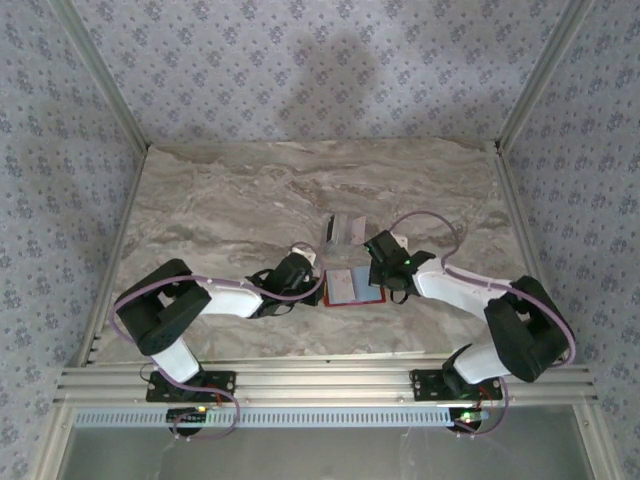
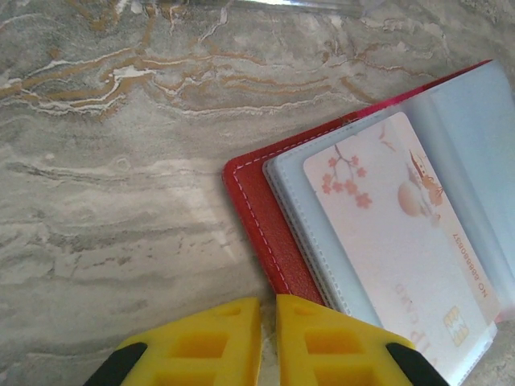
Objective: Put the credit cards into the card holder
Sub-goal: Close the card holder at the center of the table.
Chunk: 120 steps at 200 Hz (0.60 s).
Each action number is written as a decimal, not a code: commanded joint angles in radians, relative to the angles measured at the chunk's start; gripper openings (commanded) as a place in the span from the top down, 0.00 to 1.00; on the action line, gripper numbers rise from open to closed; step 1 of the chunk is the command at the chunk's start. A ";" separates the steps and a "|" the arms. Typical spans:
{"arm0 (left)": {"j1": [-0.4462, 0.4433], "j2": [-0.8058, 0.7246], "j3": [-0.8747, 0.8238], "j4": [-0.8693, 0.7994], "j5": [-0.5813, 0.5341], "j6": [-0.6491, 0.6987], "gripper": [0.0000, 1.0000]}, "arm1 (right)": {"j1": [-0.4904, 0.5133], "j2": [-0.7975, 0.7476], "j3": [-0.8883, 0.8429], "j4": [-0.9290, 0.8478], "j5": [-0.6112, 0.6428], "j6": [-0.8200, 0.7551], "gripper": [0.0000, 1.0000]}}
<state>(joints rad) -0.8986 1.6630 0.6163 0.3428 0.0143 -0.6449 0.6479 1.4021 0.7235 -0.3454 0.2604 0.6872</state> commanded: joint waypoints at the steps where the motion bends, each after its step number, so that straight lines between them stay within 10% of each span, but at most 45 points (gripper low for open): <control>1: -0.006 0.080 0.003 -0.061 0.042 0.000 0.86 | 0.019 -0.046 0.006 -0.057 0.056 -0.001 0.98; 22: -0.007 0.087 0.008 -0.058 0.048 -0.002 0.86 | 0.051 -0.027 0.023 -0.060 0.042 -0.018 0.58; 36: -0.007 0.091 0.013 -0.058 0.052 -0.004 0.85 | 0.070 0.019 0.045 -0.074 0.067 -0.015 0.51; 120: -0.006 0.094 0.016 -0.062 0.048 -0.001 0.86 | 0.074 0.089 0.038 -0.133 0.200 0.056 0.63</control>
<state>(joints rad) -0.8986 1.6764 0.6312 0.3443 0.0185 -0.6453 0.7208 1.5055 0.7681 -0.4248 0.3851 0.7048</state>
